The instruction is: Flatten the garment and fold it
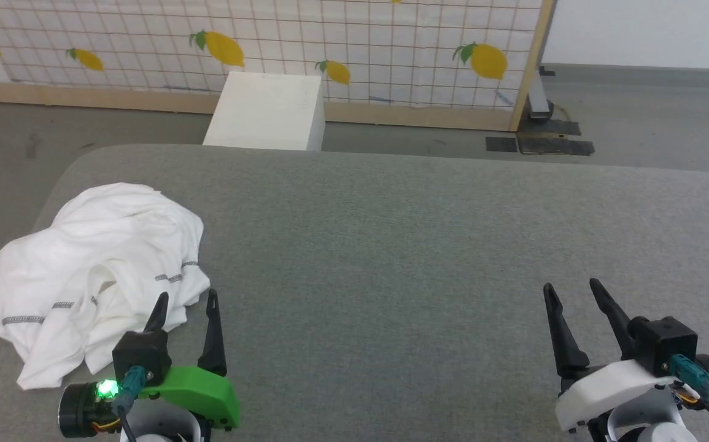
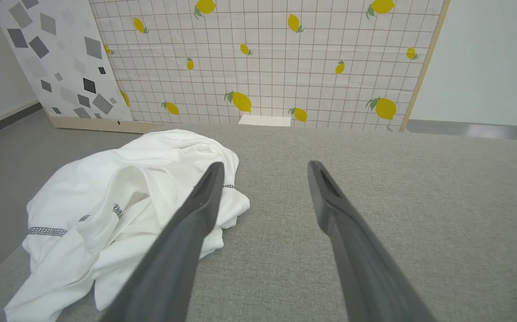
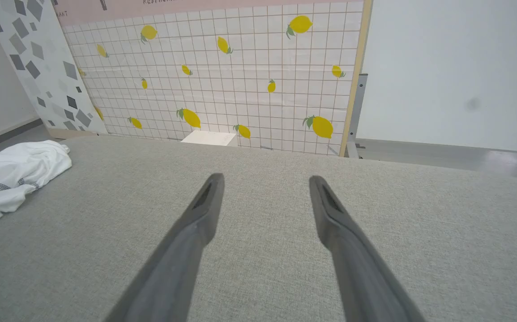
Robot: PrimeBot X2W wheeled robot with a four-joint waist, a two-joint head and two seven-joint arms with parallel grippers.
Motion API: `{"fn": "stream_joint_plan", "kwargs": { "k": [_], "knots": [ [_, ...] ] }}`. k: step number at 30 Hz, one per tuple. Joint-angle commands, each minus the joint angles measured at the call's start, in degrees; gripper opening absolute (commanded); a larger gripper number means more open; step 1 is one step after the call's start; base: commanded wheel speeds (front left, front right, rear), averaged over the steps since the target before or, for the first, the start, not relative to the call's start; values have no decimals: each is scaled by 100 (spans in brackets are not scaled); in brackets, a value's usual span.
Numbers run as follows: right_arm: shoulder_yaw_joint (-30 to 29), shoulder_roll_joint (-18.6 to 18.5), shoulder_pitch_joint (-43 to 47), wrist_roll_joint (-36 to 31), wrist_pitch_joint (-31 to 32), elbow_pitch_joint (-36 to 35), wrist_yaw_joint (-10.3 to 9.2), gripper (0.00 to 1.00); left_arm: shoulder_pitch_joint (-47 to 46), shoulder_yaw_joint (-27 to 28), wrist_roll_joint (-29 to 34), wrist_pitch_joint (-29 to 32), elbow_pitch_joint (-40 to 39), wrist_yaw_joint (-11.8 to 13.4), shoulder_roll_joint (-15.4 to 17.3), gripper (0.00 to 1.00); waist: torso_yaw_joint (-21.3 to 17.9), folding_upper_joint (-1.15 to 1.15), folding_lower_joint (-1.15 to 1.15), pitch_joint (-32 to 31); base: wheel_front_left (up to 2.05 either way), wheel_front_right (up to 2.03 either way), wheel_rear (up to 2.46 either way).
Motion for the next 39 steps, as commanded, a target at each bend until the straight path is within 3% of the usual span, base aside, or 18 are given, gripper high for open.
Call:
{"fn": "stream_joint_plan", "kwargs": {
  "k": [1,39],
  "knots": [
    [-6,1,96,59,-65,48,-3,100,91,4,-93,-63,22,31,-8,100,121,0,0,3,0,0,0],
    [108,1,268,269,-529,450,-6,100,378,4,-334,-525,202,200,-18,100,1322,0,0,-60,0,0,0]
  ]
}}
